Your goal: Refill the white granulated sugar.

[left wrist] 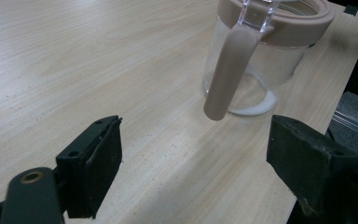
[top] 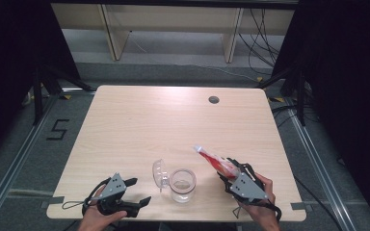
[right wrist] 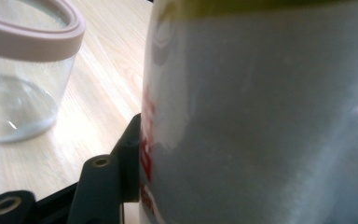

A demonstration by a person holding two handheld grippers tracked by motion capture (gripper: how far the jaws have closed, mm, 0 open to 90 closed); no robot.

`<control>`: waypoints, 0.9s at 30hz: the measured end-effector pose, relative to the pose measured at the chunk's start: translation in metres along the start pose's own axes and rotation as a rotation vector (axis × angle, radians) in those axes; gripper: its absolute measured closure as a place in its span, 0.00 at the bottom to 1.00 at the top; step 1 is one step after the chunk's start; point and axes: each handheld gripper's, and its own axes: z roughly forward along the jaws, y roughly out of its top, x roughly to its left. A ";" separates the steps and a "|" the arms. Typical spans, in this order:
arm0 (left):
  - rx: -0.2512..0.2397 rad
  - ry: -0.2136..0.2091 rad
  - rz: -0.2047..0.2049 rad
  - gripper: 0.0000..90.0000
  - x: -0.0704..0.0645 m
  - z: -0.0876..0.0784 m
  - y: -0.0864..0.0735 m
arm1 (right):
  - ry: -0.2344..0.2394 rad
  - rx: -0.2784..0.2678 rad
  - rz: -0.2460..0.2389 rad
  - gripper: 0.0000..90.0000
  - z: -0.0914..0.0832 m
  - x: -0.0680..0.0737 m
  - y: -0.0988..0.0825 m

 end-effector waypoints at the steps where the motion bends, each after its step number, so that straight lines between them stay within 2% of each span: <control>1: 0.000 0.001 0.000 0.20 0.000 0.000 0.000 | -0.007 0.006 -0.015 0.53 -0.002 0.002 0.003; 2: 0.000 0.001 0.000 0.20 0.000 0.000 0.000 | -0.007 0.006 -0.015 0.53 -0.002 0.002 0.003; 4: 0.002 0.005 0.001 0.20 0.000 0.000 0.000 | -0.015 0.006 -0.104 0.53 -0.006 0.003 0.008; 5: 0.001 0.005 0.010 0.20 0.001 0.000 0.000 | -0.022 0.010 -0.118 0.53 -0.008 0.005 0.009; 6: 0.002 0.005 0.028 0.20 0.002 0.000 0.000 | -0.031 0.016 -0.168 0.53 -0.008 0.005 0.011; 7: 0.002 0.005 0.028 0.20 0.002 0.000 0.000 | -0.031 0.016 -0.168 0.53 -0.008 0.005 0.011; 8: 0.002 0.005 0.025 0.20 0.002 0.000 0.000 | -0.042 0.026 -0.190 0.53 -0.010 0.008 0.013; 9: -0.004 0.004 0.021 0.20 0.002 0.000 0.000 | -0.055 0.027 -0.237 0.53 -0.013 0.008 0.016; 10: -0.003 0.015 -0.007 0.20 0.002 0.001 -0.001 | -0.067 0.031 -0.286 0.53 -0.014 0.009 0.018; 12: -0.007 0.013 0.014 0.20 0.003 0.001 0.000 | -0.087 0.050 -0.319 0.53 -0.017 0.011 0.021; 13: -0.007 0.013 0.014 0.20 0.003 0.001 0.000 | -0.087 0.050 -0.319 0.53 -0.017 0.011 0.021; 14: 0.006 0.020 0.023 0.20 0.004 0.000 0.000 | -0.093 0.049 -0.355 0.53 -0.018 0.010 0.022; 15: -0.003 0.019 0.013 0.20 0.003 0.001 -0.001 | -0.106 0.051 -0.387 0.53 -0.020 0.011 0.024; 17: -0.003 0.019 0.012 0.20 0.002 0.001 -0.001 | -0.120 0.041 -0.402 0.53 -0.020 0.012 0.024; 18: 0.005 0.021 0.022 0.20 0.003 0.000 -0.001 | -0.140 0.057 -0.465 0.53 -0.021 0.015 0.025; 19: 0.003 0.026 -0.006 0.20 0.001 0.001 -0.001 | -0.150 0.064 -0.493 0.53 -0.021 0.016 0.026; 20: 0.003 0.025 -0.004 0.20 0.001 0.001 -0.001 | -0.150 0.070 -0.543 0.53 -0.022 0.016 0.028; 21: 0.003 0.026 -0.005 0.20 0.001 0.001 -0.001 | -0.143 0.074 -0.523 0.53 -0.022 0.018 0.027; 23: 0.003 0.026 -0.005 0.20 0.001 0.001 -0.001 | -0.144 0.079 -0.536 0.53 -0.022 0.020 0.028; 24: 0.003 0.021 0.006 0.20 0.001 0.001 -0.001 | -0.153 0.096 -0.577 0.53 -0.022 0.023 0.029; 27: 0.005 0.025 0.007 0.20 0.001 0.001 -0.001 | -0.145 0.091 -0.575 0.53 -0.022 0.024 0.030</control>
